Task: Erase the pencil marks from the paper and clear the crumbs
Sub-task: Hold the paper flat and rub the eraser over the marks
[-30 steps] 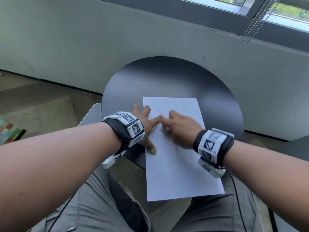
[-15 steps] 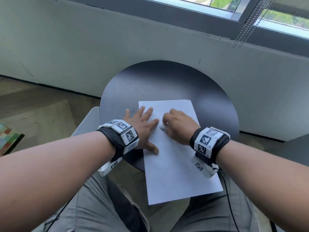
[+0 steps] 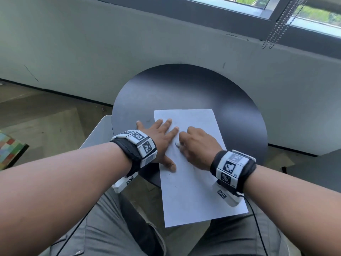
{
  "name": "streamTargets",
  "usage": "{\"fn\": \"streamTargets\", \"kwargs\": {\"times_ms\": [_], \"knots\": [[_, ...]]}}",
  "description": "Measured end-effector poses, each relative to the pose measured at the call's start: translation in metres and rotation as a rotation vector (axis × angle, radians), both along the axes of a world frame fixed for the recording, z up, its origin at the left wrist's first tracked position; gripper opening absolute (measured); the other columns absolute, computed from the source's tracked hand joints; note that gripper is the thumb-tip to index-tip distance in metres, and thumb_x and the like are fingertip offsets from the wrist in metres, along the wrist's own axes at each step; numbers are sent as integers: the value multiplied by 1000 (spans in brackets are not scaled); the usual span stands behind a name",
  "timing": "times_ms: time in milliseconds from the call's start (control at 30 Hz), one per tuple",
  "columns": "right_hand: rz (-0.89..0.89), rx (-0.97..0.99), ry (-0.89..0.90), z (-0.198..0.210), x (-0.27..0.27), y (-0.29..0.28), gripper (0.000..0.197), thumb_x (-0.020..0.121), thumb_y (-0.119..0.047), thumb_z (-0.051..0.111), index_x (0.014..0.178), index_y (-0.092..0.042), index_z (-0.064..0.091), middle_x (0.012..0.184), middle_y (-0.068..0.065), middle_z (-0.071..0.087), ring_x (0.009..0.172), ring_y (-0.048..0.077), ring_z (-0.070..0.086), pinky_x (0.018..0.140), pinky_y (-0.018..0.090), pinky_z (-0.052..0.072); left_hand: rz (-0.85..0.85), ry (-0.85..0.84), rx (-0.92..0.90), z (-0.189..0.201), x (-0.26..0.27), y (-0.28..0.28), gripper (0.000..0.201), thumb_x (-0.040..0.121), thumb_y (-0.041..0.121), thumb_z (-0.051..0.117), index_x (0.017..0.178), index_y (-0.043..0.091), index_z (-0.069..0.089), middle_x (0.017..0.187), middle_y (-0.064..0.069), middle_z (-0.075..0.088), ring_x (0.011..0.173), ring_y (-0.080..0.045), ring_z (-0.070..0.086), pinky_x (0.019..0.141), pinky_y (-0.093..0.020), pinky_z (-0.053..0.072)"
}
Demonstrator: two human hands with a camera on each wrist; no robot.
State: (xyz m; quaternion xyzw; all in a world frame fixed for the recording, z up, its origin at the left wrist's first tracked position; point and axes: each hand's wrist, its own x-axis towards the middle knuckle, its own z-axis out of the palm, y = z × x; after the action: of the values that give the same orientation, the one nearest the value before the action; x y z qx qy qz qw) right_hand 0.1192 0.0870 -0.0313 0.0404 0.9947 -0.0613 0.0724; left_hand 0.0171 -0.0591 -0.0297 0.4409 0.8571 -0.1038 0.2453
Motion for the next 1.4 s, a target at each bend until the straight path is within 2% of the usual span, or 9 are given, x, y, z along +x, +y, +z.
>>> {"fn": "streamTargets", "kwargs": {"times_ms": [200,400,567,733,933,1067,1133,1300,1400], "knots": [[-239,37,-48,7,-21,42,24,95,-37,43,106,-18,52,110,9,52,105,32,51,81,38,46,-10,4,-53,5,-1,8,135,58,91,65,156,44,-14,167,-3,-20,155,-31,-10,105,-84,14],[-9,9,-46,4,14,1,27,98,-37,39,114,-17,47,104,7,47,97,29,46,70,34,33,-47,58,-61,4,0,13,136,54,93,65,155,45,-12,167,-9,-12,152,-36,0,102,-81,21],[-254,38,-77,9,-14,45,21,95,-36,42,104,-19,50,106,8,50,102,31,50,79,39,47,-50,72,-102,8,0,17,134,53,94,65,153,51,-15,166,-10,-13,151,-38,1,101,-80,23],[16,58,-81,8,17,6,26,98,-32,39,119,-17,43,107,8,46,98,29,45,68,33,32,-47,76,-111,10,2,18,134,54,92,67,153,51,-14,167,-11,-11,152,-38,1,102,-79,21],[-214,91,-92,14,-7,52,18,95,-34,40,101,-19,48,105,8,48,101,32,49,75,37,44,-46,70,-143,16,4,21,133,54,92,67,151,55,-16,166,-12,-12,150,-40,2,102,-81,22],[-34,60,-97,9,14,14,24,98,-35,38,115,-20,46,107,7,46,100,29,46,70,33,33,-19,44,-134,18,6,21,133,55,87,72,152,54,-12,166,-10,-14,152,-39,-2,104,-76,24],[29,-5,-88,7,23,1,25,98,-37,39,116,-22,47,106,5,46,99,27,45,70,34,34,0,16,-132,20,9,22,133,58,83,75,154,52,-11,167,-10,-17,153,-39,-7,109,-72,23],[-247,-36,-74,8,6,42,24,96,-42,44,105,-21,52,106,7,51,100,30,51,80,39,46,14,-10,-126,25,12,22,131,62,80,75,155,51,-12,166,-9,-22,153,-37,-12,113,-69,20],[-232,-30,-75,8,7,39,23,96,-41,44,104,-21,51,105,7,50,100,31,50,80,40,48,50,-37,-95,20,12,19,130,58,88,70,155,52,-9,167,-5,-22,154,-36,-12,112,-72,19]]}}
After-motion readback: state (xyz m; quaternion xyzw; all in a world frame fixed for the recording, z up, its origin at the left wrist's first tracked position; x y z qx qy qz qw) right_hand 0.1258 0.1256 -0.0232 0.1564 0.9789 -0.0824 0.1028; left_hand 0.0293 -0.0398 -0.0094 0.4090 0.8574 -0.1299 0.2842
